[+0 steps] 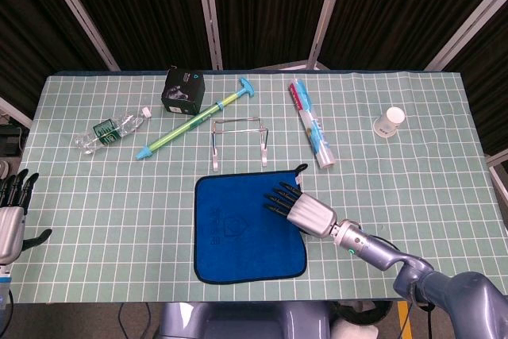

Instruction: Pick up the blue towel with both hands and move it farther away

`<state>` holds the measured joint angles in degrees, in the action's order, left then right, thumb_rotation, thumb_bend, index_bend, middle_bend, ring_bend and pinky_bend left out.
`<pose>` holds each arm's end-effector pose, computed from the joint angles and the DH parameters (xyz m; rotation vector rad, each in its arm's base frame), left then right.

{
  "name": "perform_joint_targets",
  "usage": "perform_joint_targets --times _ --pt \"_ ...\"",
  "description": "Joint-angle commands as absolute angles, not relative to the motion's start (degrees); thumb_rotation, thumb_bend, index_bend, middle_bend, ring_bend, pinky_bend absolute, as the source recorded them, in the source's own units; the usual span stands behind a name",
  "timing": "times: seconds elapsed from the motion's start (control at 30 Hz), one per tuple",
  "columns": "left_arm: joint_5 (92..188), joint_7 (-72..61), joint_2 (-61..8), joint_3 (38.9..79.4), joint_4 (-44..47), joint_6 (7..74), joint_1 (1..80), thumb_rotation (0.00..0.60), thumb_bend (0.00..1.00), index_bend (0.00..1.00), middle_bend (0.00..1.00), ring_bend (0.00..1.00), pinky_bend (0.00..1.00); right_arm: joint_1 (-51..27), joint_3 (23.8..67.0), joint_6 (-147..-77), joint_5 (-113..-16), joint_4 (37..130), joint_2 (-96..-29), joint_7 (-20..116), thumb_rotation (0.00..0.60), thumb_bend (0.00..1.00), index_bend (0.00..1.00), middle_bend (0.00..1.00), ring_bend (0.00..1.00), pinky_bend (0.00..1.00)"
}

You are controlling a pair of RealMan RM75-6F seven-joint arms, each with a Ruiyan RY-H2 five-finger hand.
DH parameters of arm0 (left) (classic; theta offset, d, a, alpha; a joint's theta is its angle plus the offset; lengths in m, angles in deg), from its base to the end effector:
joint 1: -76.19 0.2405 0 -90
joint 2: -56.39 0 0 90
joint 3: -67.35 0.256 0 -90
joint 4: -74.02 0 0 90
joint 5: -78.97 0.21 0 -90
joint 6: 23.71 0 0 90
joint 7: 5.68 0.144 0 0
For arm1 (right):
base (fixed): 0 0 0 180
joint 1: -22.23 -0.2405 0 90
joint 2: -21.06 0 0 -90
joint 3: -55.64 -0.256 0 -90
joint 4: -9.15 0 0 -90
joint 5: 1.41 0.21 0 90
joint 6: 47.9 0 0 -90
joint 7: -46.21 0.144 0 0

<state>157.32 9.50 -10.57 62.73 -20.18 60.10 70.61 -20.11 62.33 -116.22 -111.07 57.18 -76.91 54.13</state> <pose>-0.3141 0.1895 0.1477 -1.3475 -0.8237 -0.7127 -0.2007 -0.3166 -0.0514 2.3776 -0.3035 1.0051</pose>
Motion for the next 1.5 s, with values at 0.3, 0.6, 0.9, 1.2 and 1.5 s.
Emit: perform_joint_targets --times 0.3,0.6,0.9,1.2,1.5 --pt "157.15 9.18 -10.45 62.72 -20.07 60.00 70.53 0.600 0.00 0.00 0.00 0.00 0.00 -20.67 62.83 -116.36 -109.76 57.51 -77.49 55.76 0.600 0.26 0.27 0.03 0.00 0.00" --pt "157.13 9.27 -10.53 62.82 -20.04 59.98 70.47 0.600 0.00 0.00 0.00 0.00 0.00 -20.67 63.29 -117.23 -109.16 56.88 -78.28 56.39 0.600 0.34 0.57 0.05 0.00 0.00" --pt "159.64 8.27 -10.94 63.36 -19.35 58.21 68.83 0.600 0.00 0.00 0.00 0.00 0.00 -20.48 63.44 -118.29 -108.66 56.50 -79.07 56.66 0.600 0.44 0.67 0.06 0.00 0.00" --pt "177.55 -0.68 -15.62 67.97 -6.26 49.60 57.95 0.600 0.00 0.17 0.00 0.00 0.00 -20.75 63.06 -118.32 -107.89 58.77 -78.44 55.57 0.600 0.44 0.67 0.06 0.00 0.00" --pt "186.28 -3.38 -24.71 69.07 4.45 47.37 49.59 0.600 0.07 0.31 0.00 0.00 0.00 -20.81 62.80 -117.71 -107.16 61.44 -77.45 53.65 0.600 0.44 0.62 0.07 0.00 0.00"
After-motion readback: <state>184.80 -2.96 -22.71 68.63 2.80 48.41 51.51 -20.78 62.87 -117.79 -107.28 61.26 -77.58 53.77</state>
